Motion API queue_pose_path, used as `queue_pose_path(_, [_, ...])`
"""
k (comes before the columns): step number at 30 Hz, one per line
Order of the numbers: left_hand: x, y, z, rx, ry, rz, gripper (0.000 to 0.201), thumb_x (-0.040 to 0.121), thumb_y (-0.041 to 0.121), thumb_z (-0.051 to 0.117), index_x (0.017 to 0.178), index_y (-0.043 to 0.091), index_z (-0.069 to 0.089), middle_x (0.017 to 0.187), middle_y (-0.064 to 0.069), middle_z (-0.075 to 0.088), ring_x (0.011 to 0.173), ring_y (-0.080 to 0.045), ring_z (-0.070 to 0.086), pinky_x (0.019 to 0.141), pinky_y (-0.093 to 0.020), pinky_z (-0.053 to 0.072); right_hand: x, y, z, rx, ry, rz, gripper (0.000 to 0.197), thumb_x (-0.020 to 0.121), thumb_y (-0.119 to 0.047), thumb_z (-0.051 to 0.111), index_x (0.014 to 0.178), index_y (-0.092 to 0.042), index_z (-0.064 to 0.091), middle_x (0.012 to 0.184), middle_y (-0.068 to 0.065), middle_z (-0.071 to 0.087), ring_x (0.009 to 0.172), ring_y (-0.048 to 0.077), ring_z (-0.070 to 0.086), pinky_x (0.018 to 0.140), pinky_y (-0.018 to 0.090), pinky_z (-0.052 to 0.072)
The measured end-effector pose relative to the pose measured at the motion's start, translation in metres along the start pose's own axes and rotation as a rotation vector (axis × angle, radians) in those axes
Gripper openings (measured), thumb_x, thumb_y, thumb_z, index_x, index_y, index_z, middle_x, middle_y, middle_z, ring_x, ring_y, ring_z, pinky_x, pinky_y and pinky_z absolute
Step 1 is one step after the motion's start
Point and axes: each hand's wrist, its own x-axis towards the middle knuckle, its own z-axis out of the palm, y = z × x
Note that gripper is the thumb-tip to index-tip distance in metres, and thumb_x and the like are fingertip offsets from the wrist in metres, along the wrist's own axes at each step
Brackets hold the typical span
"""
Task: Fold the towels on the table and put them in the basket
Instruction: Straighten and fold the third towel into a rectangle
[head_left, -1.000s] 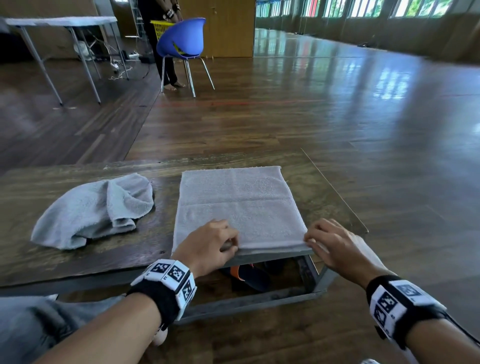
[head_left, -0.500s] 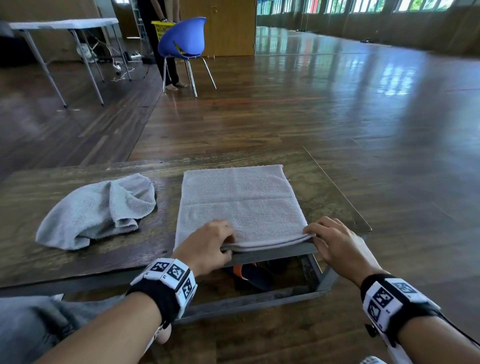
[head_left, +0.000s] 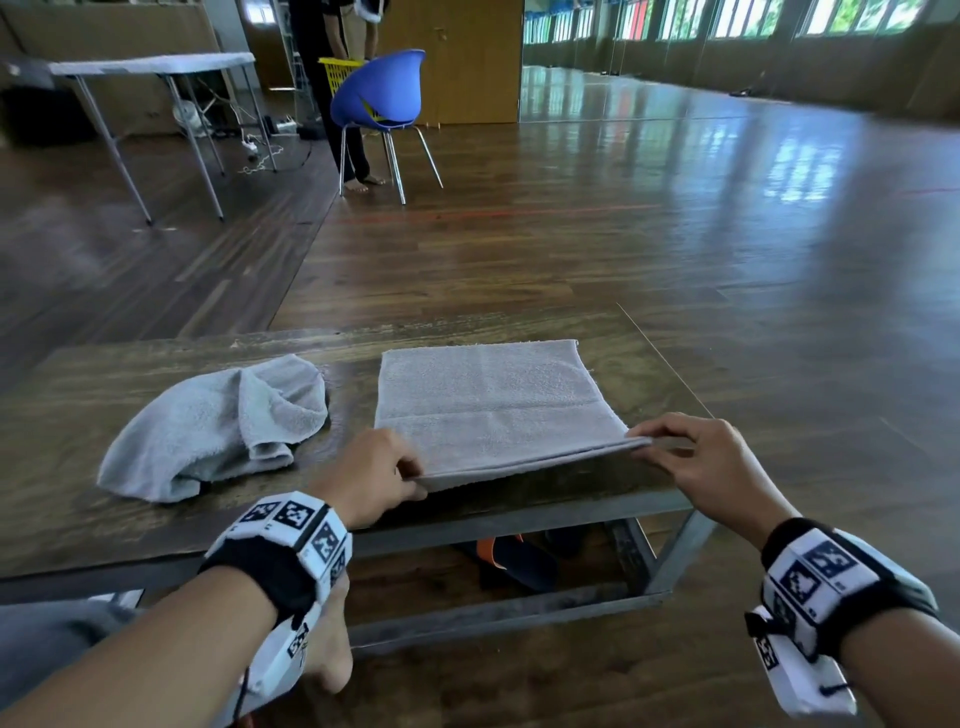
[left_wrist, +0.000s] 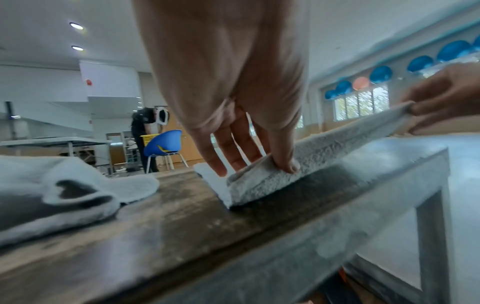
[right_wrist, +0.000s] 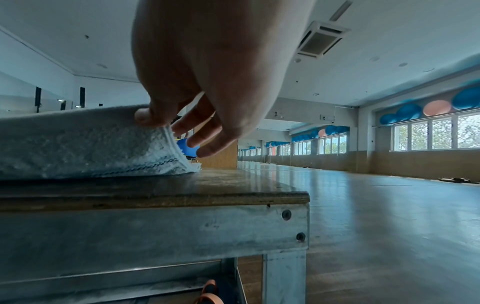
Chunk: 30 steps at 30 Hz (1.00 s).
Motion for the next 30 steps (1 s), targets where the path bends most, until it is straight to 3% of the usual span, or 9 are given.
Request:
queue_pose_path(4, [-0.003,-0.014,-0.027,-0.057,0.157,-0.009,0.008,0.074,0.018,0.086,0.075,0.021,0.078,0.071,0.008,0.072,0.070,-0.003,0.066,0.066,-0.010,0.046,0.008,-0.006,-0.005,0.137,0.037,0.009,0.010,0.083,-0.019,0.081,0.083,-0.030,0.079,0.086,-0.015,0.077,0.086,0.002,0.071,0.079,0.014,0.053])
queue_pose_path(6, [-0.003,-0.020,-0.036,-0.077,0.209,-0.009,0.011,0.073,0.013,0.085,0.073,0.021,0.077,0.069,0.009,0.072,0.066,0.002,0.063,0.061,-0.006,0.041,0.010,-0.008,-0.004,0.177,0.037,0.030,0.009,0.085,-0.017,0.079,0.084,-0.026,0.078,0.088,-0.012,0.078,0.087,0.003,0.072,0.085,0.020,0.055])
queue_pose_path(9, [-0.004,-0.019,-0.038,-0.048,0.102,0.020,0.013,0.072,0.017,0.087,0.073,0.023,0.076,0.066,0.012,0.067,0.062,0.003,0.060,0.058,-0.008,0.041,0.004,-0.015,0.006,0.092,-0.120,0.046,0.021,0.080,-0.022,0.083,0.098,-0.030,0.074,0.098,-0.018,0.075,0.095,-0.003,0.069,0.092,0.025,0.053])
queue_pose_path(12, [-0.008,-0.020,-0.025,0.049,0.003,-0.013,0.015,0.073,0.023,0.085,0.076,0.026,0.071,0.070,0.013,0.065,0.066,0.000,0.061,0.059,-0.013,0.044,-0.010,-0.020,0.026,-0.114,-0.314,0.018,0.054,0.070,-0.044,0.089,0.118,-0.039,0.064,0.116,-0.026,0.064,0.113,-0.007,0.057,0.101,0.024,0.043])
queue_pose_path(16, [-0.019,-0.031,-0.013,0.127,0.012,-0.055,0.022,0.069,0.033,0.083,0.079,0.031,0.064,0.084,0.013,0.062,0.080,-0.008,0.061,0.076,-0.032,0.052,-0.037,-0.013,0.054,-0.382,-0.379,-0.138,0.070,0.059,-0.060,0.085,0.116,-0.044,0.049,0.127,-0.025,0.040,0.121,0.001,0.033,0.098,0.022,0.036])
queue_pose_path(19, [-0.026,-0.040,-0.008,0.131,0.033,-0.064,0.026,0.068,0.036,0.083,0.083,0.032,0.063,0.089,0.012,0.054,0.087,-0.009,0.055,0.078,-0.030,0.047,-0.053,-0.007,0.065,-0.581,-0.289,-0.219,0.068,0.062,-0.048,0.088,0.111,-0.036,0.043,0.128,-0.017,0.034,0.118,0.007,0.033,0.099,0.022,0.040])
queue_pose_path(21, [-0.029,-0.045,-0.007,0.084,0.046,-0.080,0.022,0.070,0.033,0.084,0.085,0.029,0.069,0.088,0.013,0.052,0.086,-0.006,0.054,0.076,-0.025,0.043,-0.057,-0.008,0.070,-0.692,-0.222,-0.245,0.067,0.060,-0.035,0.091,0.112,-0.028,0.050,0.129,-0.009,0.042,0.116,0.015,0.043,0.100,0.030,0.047])
queue_pose_path(24, [-0.030,-0.049,-0.006,0.039,0.060,-0.077,0.018,0.072,0.025,0.084,0.087,0.027,0.075,0.089,0.012,0.056,0.086,-0.006,0.055,0.074,-0.020,0.039,-0.056,-0.011,0.078,-0.784,-0.114,-0.289,0.066,0.053,-0.023,0.095,0.110,-0.019,0.063,0.121,0.003,0.056,0.106,0.026,0.057,0.089,0.041,0.054])
queue_pose_path(30, [-0.030,-0.049,-0.008,-0.004,0.086,-0.100,0.015,0.076,0.007,0.079,0.085,0.018,0.078,0.091,0.003,0.064,0.085,-0.013,0.060,0.080,-0.029,0.050,-0.054,-0.017,0.085,-0.869,-0.009,-0.279,0.046,0.061,-0.011,0.088,0.102,-0.013,0.067,0.111,0.008,0.061,0.088,0.030,0.060,0.076,0.045,0.052])
